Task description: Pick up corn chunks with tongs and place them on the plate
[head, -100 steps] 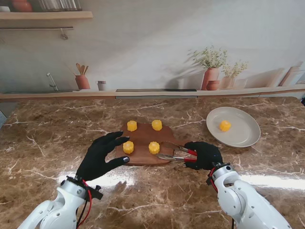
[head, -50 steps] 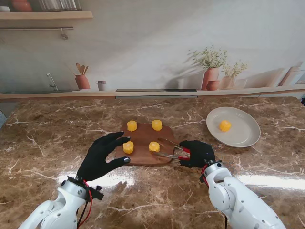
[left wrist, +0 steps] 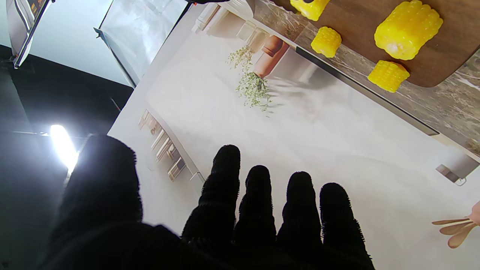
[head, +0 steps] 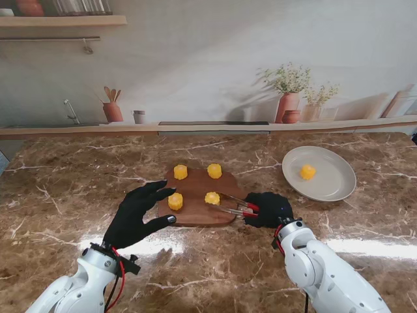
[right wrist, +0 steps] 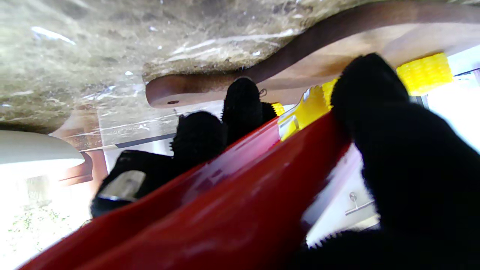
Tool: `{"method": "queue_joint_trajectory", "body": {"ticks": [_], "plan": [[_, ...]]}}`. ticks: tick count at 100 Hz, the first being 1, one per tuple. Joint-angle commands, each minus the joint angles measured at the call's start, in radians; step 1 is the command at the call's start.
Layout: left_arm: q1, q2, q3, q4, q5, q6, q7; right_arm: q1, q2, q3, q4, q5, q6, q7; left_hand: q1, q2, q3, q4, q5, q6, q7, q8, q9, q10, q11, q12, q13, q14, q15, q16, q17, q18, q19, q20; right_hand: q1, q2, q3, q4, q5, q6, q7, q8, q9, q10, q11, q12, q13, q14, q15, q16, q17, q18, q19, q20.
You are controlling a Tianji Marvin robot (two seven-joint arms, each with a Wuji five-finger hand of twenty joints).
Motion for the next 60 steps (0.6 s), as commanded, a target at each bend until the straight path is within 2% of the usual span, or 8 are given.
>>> {"method": "queue_joint_trajectory", "body": {"ticks": [1,8,12,18,35,50,60], "plan": [[0.009,-0.002,0.001,-0.003,0.001,0.0,0.005,-0.02,0.005,0.016,-0.022,0.005,-0.004,0.01,0.025,0.025,-0.026,0.02,0.008,-0.032,0.004,0.009,0.002,-0.009,-0.017,-0.011,0.005,-0.038,-0.019,-0.01,-0.015,-0.014,-0.028,-0.008,0.16,0.143,0.158,0.012,0.095,-0.143,0.179,-0.028,0.061,0.001,-0.013,-0.035,0.113,-0.017,0.081,-0.011,0.055,-0.022,0.161,-0.005],[0.008,-0.002,0.001,-0.002,0.0,-0.001,0.008,-0.035,0.007,0.041,-0.04,-0.003,-0.011,0.013,0.026,0.026,-0.026,0.02,0.006,-0.032,0.003,0.008,0.0,-0.008,-0.018,-0.012,0.003,-0.037,-0.02,-0.01,-0.016,-0.012,-0.03,-0.009,0.154,0.118,0.187,0.007,0.105,-0.146,0.191,-0.037,0.09,0.009,-0.028,-0.067,0.143,-0.012,0.059,-0.02,0.072,-0.014,0.16,-0.009],[0.008,-0.002,0.001,-0.002,-0.001,-0.002,0.008,-0.045,0.007,0.057,-0.051,-0.006,-0.012,0.016,0.027,0.026,-0.025,0.02,0.006,-0.032,0.003,0.008,0.001,-0.008,-0.018,-0.012,0.003,-0.037,-0.02,-0.011,-0.015,-0.012,-0.032,-0.01,0.149,0.11,0.2,0.004,0.109,-0.152,0.198,-0.037,0.107,-0.005,-0.037,-0.088,0.158,-0.007,0.041,-0.026,0.082,-0.01,0.159,-0.013],[0.007,-0.003,0.001,-0.001,-0.001,-0.003,0.009,-0.059,0.007,0.085,-0.068,-0.009,-0.005,0.016,0.027,0.025,-0.026,0.02,0.007,-0.031,0.003,0.009,0.0,-0.007,-0.018,-0.012,0.003,-0.037,-0.02,-0.011,-0.015,-0.012,-0.033,-0.01,0.145,0.105,0.207,0.002,0.113,-0.153,0.202,-0.036,0.12,-0.003,-0.044,-0.105,0.163,-0.006,0.036,-0.026,0.092,-0.01,0.159,-0.015],[0.003,-0.003,0.0,0.0,-0.003,-0.004,0.007,-0.086,0.001,0.197,-0.107,-0.017,0.07,0.012,0.028,0.026,-0.026,0.02,0.006,-0.032,0.002,0.009,0.0,-0.008,-0.019,-0.012,0.002,-0.036,-0.02,-0.011,-0.014,-0.012,-0.035,-0.01,0.14,0.111,0.205,0.0,0.113,-0.151,0.206,-0.03,0.124,-0.001,-0.04,-0.107,0.164,-0.013,0.037,-0.023,0.098,-0.015,0.158,-0.017],[0.0,-0.002,0.0,0.001,-0.002,-0.006,0.004,-0.066,0.001,0.293,-0.094,-0.04,0.135,0.002,0.03,0.025,-0.026,0.02,0.007,-0.032,0.002,0.009,0.002,-0.007,-0.018,-0.012,0.003,-0.037,-0.02,-0.012,-0.013,-0.013,-0.035,-0.01,0.142,0.118,0.195,0.0,0.113,-0.151,0.207,-0.021,0.123,0.0,-0.03,-0.1,0.167,-0.022,0.051,-0.015,0.107,-0.027,0.163,-0.018],[-0.004,-0.002,0.004,0.004,-0.002,-0.004,0.007,-0.027,0.002,0.334,-0.053,-0.048,0.173,0.0,0.03,0.025,-0.026,0.02,0.009,-0.031,0.003,0.01,0.003,-0.006,-0.018,-0.012,0.004,-0.037,-0.019,-0.011,-0.013,-0.013,-0.035,-0.009,0.144,0.126,0.187,0.001,0.111,-0.148,0.206,-0.018,0.12,0.001,-0.028,-0.099,0.166,-0.025,0.055,-0.014,0.109,-0.032,0.164,-0.019]]}}
